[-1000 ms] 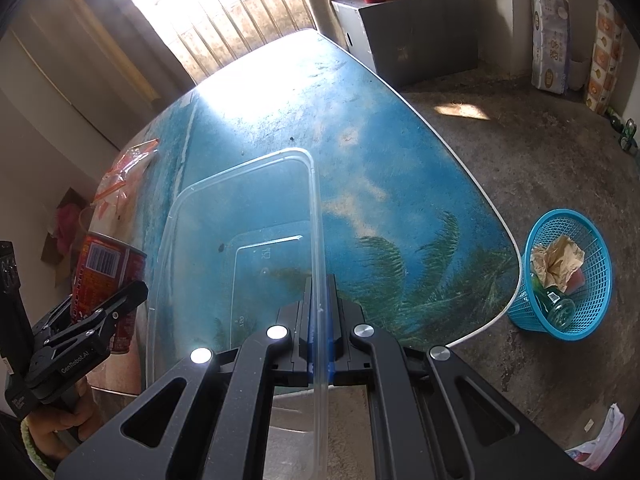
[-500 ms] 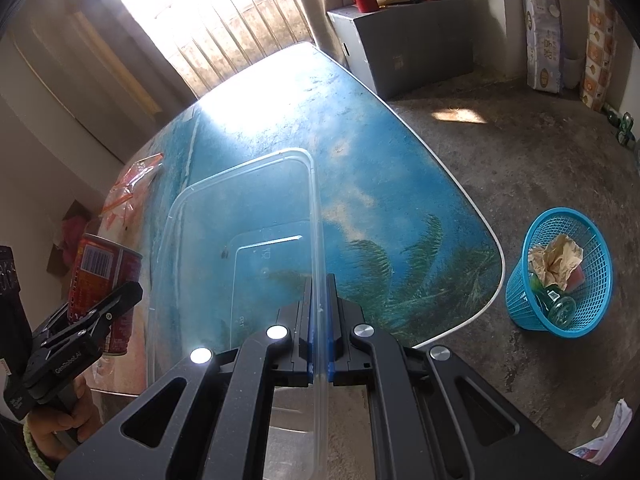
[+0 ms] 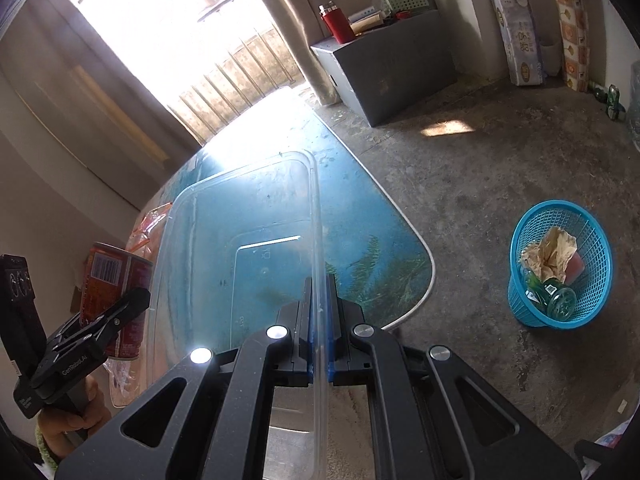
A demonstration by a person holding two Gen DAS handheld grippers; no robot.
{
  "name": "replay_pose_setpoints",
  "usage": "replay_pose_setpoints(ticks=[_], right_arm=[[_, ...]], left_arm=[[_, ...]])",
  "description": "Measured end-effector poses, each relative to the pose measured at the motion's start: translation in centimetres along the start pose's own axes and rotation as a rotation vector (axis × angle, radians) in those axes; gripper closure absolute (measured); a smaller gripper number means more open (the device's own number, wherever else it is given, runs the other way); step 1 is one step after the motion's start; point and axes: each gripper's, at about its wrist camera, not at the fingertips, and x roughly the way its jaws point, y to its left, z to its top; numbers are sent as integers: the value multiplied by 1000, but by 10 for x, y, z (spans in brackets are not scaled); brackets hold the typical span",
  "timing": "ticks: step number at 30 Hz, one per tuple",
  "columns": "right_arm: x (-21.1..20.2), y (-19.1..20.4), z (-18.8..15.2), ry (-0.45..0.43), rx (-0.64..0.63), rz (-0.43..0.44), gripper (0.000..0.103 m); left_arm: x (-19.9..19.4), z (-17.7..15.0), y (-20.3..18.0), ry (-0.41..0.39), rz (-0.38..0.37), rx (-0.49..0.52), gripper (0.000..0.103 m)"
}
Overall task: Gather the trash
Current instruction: 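Carry the red can and clear container toward the blue wastebasket with both grippers, then open both grippers over the blue wastebasket to drop can and container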
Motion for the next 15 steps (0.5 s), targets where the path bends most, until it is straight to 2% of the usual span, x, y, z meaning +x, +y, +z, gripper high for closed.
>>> replay_pose_setpoints(ticks=[7, 11, 15], right_arm=[[-62, -94, -12, -119, 165, -141, 99], [-93, -155, -32, -156, 271, -259, 99], [-114, -207, -53, -175, 362, -353, 99]], left_arm=[[3, 19, -70, -7, -147, 98, 42], [16, 23, -118, 22, -254, 143, 41], [36, 18, -167, 52, -317, 209, 41]])
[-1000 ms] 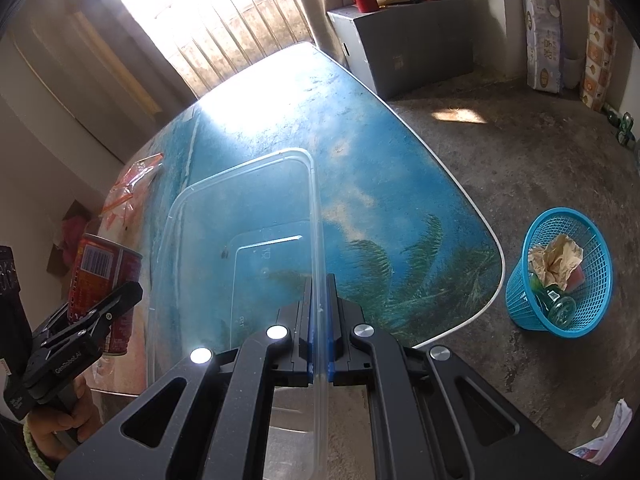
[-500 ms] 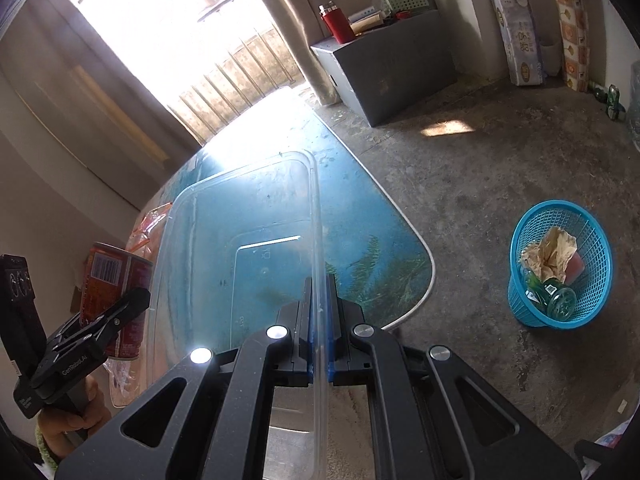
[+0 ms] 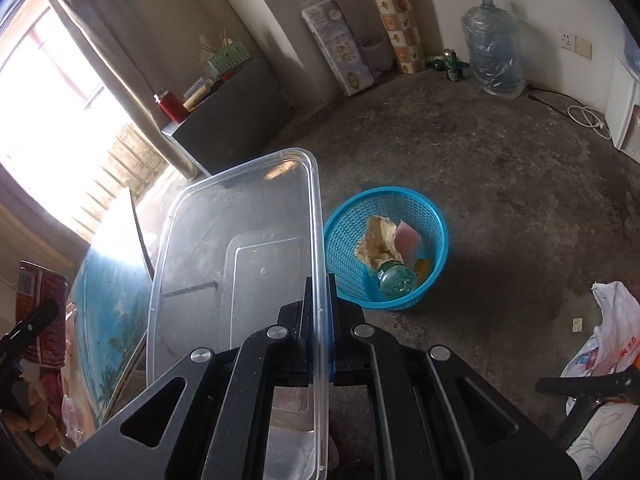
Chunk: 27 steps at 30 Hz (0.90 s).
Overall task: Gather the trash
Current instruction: 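Open both grippers over the blue wastebasket to drop can and container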
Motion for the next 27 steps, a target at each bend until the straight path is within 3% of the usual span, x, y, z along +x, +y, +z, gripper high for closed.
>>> replay_pose_setpoints(ticks=[6, 13, 20, 27], right_arm=[[21, -53, -2, 21, 54, -109, 99], [76, -67, 14, 70, 32, -159, 99], [136, -70, 29, 117, 0, -217, 99], [190, -82, 33, 180, 32, -258, 99]], left_arm=[[64, -8, -38, 127, -80, 7, 41], [149, -11, -56, 253, -111, -27, 42], [258, -17, -59, 429, -166, -153, 42], [368, -31, -46, 578, -159, -298, 42]])
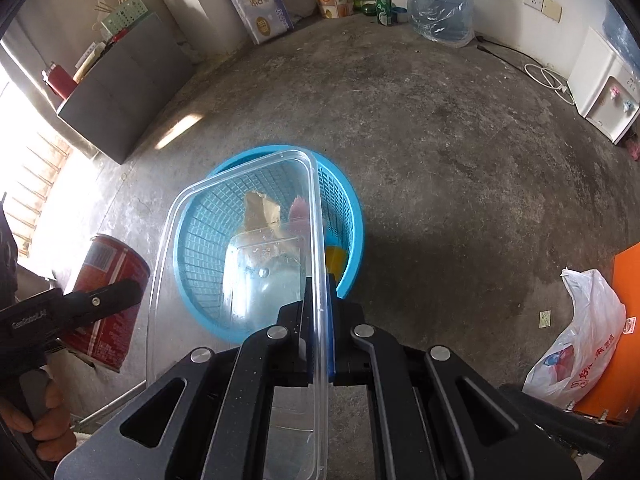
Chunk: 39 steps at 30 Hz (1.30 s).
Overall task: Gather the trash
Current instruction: 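Open both grippers over the blue wastebasket to drop can and container, then bring both tools back over the table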
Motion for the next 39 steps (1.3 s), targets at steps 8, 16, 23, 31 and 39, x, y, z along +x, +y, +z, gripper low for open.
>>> replay_pose_setpoints(ticks=[8, 16, 23, 31, 39], right_arm=[[40, 12, 12, 51, -24, -33, 99], [78, 44, 34, 65, -94, -116, 99], [96, 70, 52, 48, -163, -192, 97], [89, 65, 47, 57, -165, -180, 60], [30, 20, 22, 26, -6, -13, 60]], left_arm=[[12, 6, 23, 2, -5, -64, 35], [-43, -10, 8, -95, -72, 14, 35], [-102, -35, -1, -162, -112, 73, 34], [-154, -74, -17, -227, -136, 186, 32], [-188, -126, -16, -264, -132, 247, 32]])
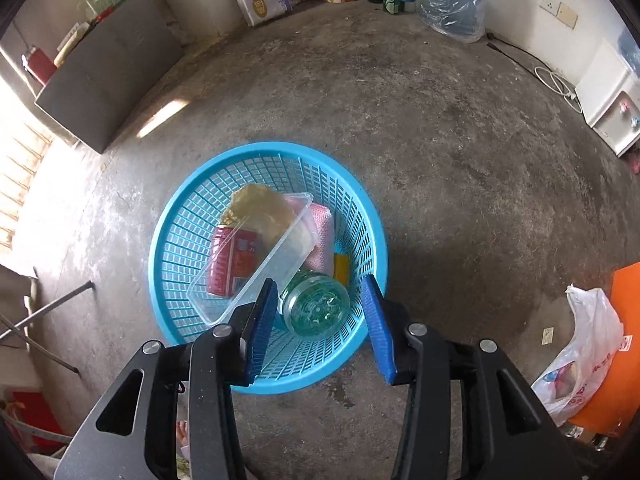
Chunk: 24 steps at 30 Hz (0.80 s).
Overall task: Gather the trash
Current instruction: 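Bring both tools back over the table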
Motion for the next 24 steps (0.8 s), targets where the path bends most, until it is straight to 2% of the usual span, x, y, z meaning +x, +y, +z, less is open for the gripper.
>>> replay_pose_setpoints(ticks=[6, 8, 13, 20, 24], right_arm=[[-54, -17, -39, 9, 18, 126, 59], [-73, -15, -52, 5, 2, 164, 53], [-116, 1, -79, -12, -63, 279, 44], [-168, 66, -98, -26, -212, 403, 41], [-201, 120, -110, -45, -315, 494, 34]], left_arm=[[-40, -28, 3, -48, 35, 17, 32], [-56, -40, 9, -72, 63, 11, 32], [-100, -71, 30, -130, 153, -37, 32], [-177, -107, 65, -310, 265, -174, 28], [-229, -124, 79, -414, 362, -209, 23]])
